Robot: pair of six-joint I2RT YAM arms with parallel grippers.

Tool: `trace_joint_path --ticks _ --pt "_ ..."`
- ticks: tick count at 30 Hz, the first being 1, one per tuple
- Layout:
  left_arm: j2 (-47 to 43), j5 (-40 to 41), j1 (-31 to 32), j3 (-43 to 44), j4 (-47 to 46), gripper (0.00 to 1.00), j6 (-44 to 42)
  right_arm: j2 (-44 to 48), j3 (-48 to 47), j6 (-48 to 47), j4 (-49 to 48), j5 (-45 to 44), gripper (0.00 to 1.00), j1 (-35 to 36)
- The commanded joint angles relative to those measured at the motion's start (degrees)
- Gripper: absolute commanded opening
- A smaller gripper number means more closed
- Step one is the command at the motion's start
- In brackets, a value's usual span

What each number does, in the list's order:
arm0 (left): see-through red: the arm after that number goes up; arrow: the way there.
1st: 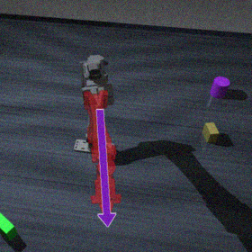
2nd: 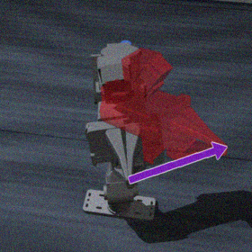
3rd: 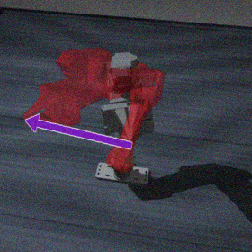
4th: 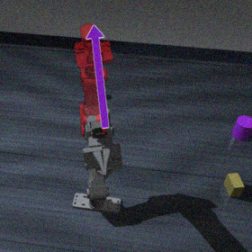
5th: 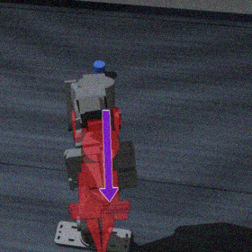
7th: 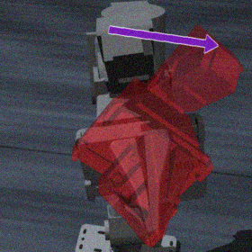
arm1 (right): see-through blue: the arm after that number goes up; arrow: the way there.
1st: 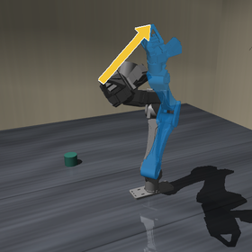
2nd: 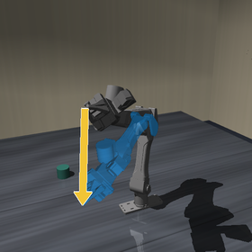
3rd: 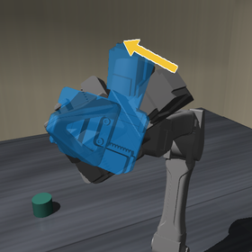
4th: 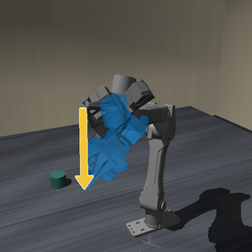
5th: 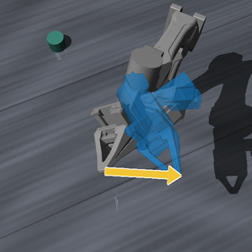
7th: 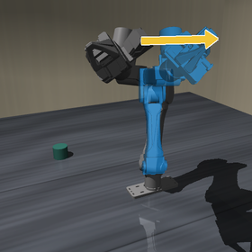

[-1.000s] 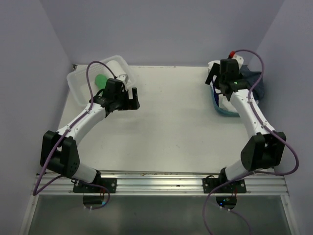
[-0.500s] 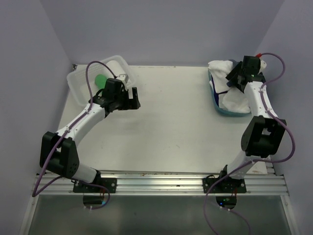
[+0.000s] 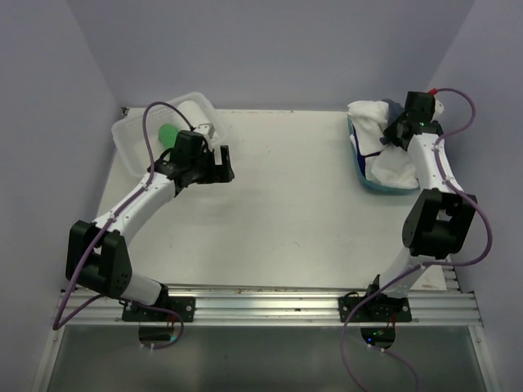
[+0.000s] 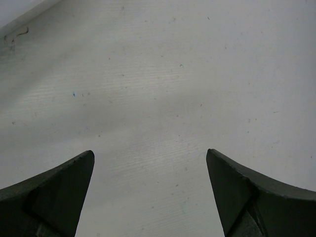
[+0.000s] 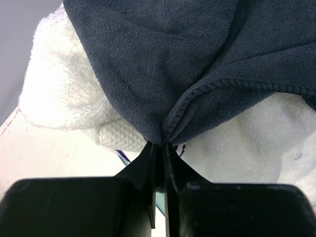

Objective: Roll the towels
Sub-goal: Grab a towel with the right arm, then move the towel to the center of the board

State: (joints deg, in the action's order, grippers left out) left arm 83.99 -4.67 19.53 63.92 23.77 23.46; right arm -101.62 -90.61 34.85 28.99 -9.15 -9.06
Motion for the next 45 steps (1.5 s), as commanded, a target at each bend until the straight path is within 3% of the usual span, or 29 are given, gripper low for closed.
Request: trace_joint_path --ticks 1,15,24,29,35,45 --pt "-2.5 1.1 0.0 2.0 0.5 1.0 0.6 7.4 1.0 0.7 -1.7 0.8 0.02 -0.3" --pt "-2.2 1.1 -0.1 2.9 0.1 1.0 -0.9 18.3 -8.5 -2.2 1.4 4.3 0.0 0.6" --pt "-1.0 0.7 -0.1 3.8 0.7 1.0 -0.5 14.7 -24.9 -3.9 5.6 5.9 0.0 1.3" --pt "-1.7 1.9 -0.1 3.6 1.5 1.0 -0.4 14.2 -28.0 -4.0 3.9 11.4 0.0 2.5" --pt "-1.7 4.0 -1.0 4.4 4.3 1.0 -0.4 12.9 -39.0 -8.8 8.2 12.3 0.0 12.7" --pt "-3.1 8.9 -6.2 6.7 10.2 1.0 1.2 16.1 -25.4 -7.0 3.9 13.0 0.0 30.9"
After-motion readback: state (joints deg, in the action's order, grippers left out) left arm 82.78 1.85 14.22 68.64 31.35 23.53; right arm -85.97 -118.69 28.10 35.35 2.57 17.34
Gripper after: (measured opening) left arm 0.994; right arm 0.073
